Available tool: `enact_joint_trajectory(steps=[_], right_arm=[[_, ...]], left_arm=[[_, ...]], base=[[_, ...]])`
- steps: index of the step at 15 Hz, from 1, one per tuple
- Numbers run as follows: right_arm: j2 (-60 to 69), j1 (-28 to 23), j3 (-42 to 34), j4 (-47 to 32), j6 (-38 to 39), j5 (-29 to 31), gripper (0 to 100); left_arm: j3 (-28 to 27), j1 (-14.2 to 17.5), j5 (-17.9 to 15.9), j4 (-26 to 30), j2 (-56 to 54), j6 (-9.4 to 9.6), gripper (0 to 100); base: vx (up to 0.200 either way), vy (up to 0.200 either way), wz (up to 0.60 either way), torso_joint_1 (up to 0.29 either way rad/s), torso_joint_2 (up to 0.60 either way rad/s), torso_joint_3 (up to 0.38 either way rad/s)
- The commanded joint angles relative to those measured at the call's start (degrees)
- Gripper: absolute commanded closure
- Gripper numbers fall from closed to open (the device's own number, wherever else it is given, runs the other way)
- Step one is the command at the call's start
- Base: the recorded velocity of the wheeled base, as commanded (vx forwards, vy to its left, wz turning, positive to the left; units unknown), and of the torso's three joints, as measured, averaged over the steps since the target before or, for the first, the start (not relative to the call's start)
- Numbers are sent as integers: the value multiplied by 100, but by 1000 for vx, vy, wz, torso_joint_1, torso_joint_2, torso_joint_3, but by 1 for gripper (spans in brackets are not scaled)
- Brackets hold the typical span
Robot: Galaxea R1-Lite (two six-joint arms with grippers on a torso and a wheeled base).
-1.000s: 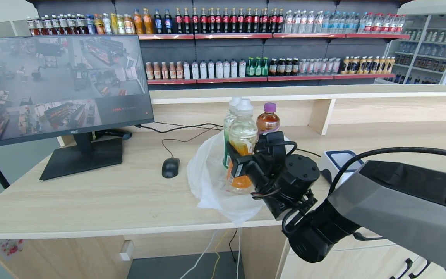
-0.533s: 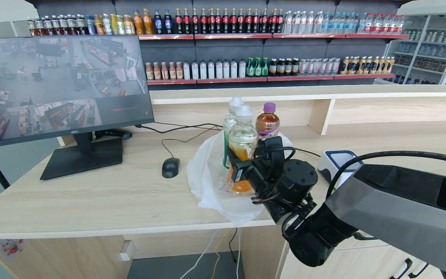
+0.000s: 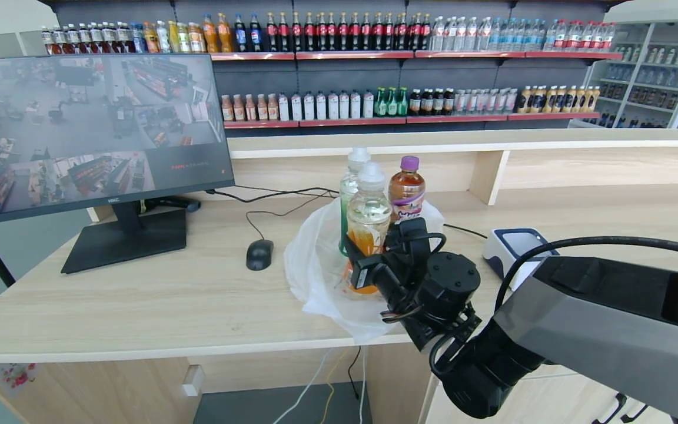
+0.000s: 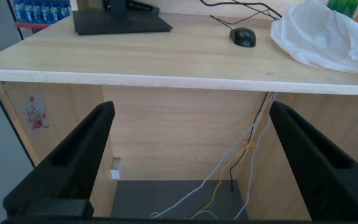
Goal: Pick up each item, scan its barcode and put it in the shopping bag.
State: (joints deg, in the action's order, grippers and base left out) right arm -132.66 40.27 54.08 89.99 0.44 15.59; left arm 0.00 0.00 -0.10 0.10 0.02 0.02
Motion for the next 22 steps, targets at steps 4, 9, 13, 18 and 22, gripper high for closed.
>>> enact_joint_trajectory(steps=[4,9,13,18,22], right_arm=[[12,25,-108,1,44,-4,100],[12,25,6,1,141,-4,0],[29,34,15,1,141,-4,0],[205,34,-64,1,220,67,0],[952,148,-793,1,264,163,0]], left_arm=[[0,9,1,-1,-2,6,0],[0,0,1,-1,-2,6,0],[-9,0,1,-1,-2,6,0],[0,0,1,-1,-2,6,0],[0,9,1,-1,-2,15,0]], base=[[0,0,0,0,0,0],[0,0,0,0,0,0],[0,0,0,0,0,0],[0,0,0,0,0,0],[0,0,0,0,0,0]])
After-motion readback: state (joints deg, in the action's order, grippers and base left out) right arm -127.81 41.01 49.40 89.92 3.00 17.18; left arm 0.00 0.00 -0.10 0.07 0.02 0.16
